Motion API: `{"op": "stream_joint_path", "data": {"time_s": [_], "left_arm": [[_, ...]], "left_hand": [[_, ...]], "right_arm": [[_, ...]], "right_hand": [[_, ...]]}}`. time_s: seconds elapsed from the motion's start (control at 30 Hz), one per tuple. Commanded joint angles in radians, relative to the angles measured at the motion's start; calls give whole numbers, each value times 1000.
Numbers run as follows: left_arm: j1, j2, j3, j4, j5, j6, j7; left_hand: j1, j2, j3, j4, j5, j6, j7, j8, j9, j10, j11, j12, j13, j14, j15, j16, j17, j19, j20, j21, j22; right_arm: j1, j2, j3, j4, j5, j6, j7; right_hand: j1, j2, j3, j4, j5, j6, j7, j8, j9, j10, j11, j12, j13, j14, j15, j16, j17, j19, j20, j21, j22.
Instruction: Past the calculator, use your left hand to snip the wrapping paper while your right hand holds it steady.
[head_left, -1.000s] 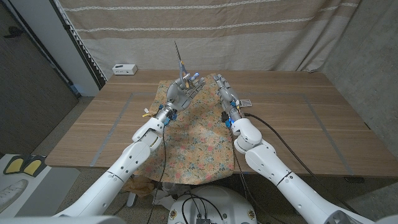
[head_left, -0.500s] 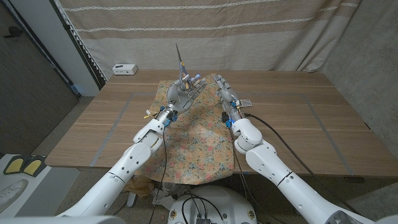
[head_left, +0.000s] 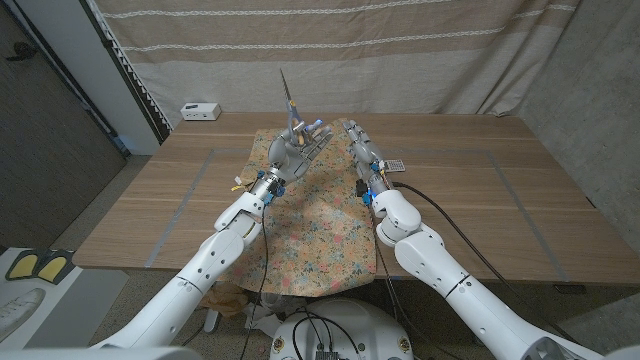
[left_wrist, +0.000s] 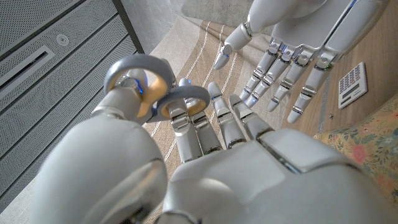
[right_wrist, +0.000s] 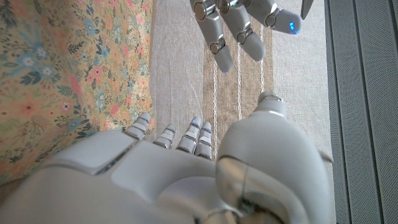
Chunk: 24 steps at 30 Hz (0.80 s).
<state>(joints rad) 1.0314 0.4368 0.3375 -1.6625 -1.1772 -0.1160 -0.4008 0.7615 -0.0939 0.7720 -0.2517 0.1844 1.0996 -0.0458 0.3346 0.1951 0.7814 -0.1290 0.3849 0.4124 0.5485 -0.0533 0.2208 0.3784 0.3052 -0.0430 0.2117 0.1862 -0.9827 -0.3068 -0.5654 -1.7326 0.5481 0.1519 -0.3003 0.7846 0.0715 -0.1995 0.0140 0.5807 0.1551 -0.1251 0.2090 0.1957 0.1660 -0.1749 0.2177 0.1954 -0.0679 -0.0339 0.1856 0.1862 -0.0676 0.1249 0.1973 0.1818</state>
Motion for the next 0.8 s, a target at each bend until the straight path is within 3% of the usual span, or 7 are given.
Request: {"op": "stream_joint_path", "data": {"time_s": [0.03, 0.43, 0.53, 0.73, 0.8], "left_arm": [[-17, -10, 7, 33, 10, -13, -53], [-23, -11, 11, 58, 32, -21, -59], [-23, -8, 11, 60, 39, -23, -54], [-25, -7, 12, 67, 44, -23, -55], [-26, -8, 12, 69, 42, -22, -56]], "left_hand": [[33, 30, 83, 94, -1, -186, -173, -14, -3, 120, -86, 8, 6, 1, -169, 10, 5, 0, -93, 0, 2], [-44, -74, 53, 99, 8, -229, -172, -86, -9, 88, -87, -18, 13, -12, -163, -10, -17, -1, -100, -3, 0], [-70, -99, 31, 96, 13, -237, -170, -99, -8, 76, -87, -29, 14, -21, -160, -13, -23, -3, -99, -4, 0], [-103, -108, -3, 92, 19, -241, -169, -107, -7, 73, -87, -36, 16, -26, -161, -13, -28, -4, -100, -5, -1], [-132, -111, -44, 83, 24, -237, -169, -110, -6, 69, -88, -43, 18, -29, -163, -12, -33, -4, -101, -5, -1]], "right_arm": [[5, 2, -3, 7, -1, -6, -4], [10, 2, -8, 5, -7, -16, -7], [12, 4, -9, 7, -7, -17, -7], [15, 4, -11, 10, -9, -16, -4], [14, 7, -10, 10, -7, -17, -9]], "right_hand": [[2, 6, -8, -4, -1, 4, 5, -1, 2, 2, -4, 5, 2, 8, -47, 9, 1, 3, 5, 8, 1], [1, 6, -10, -4, -2, 4, 6, -2, 2, 0, -4, 4, 2, 8, -44, 9, 1, 4, 6, 7, 1], [0, 6, -10, -4, -2, 3, 5, -2, 2, 0, -3, 4, 2, 8, -44, 9, 1, 4, 6, 7, 1], [0, 6, -12, -5, -3, 2, 5, -2, 2, 0, -6, 4, 2, 8, -44, 9, 1, 4, 6, 7, 1], [0, 6, -12, -5, -3, 2, 5, -2, 2, 0, -4, 4, 2, 7, -45, 8, 1, 4, 6, 7, 1]]}}
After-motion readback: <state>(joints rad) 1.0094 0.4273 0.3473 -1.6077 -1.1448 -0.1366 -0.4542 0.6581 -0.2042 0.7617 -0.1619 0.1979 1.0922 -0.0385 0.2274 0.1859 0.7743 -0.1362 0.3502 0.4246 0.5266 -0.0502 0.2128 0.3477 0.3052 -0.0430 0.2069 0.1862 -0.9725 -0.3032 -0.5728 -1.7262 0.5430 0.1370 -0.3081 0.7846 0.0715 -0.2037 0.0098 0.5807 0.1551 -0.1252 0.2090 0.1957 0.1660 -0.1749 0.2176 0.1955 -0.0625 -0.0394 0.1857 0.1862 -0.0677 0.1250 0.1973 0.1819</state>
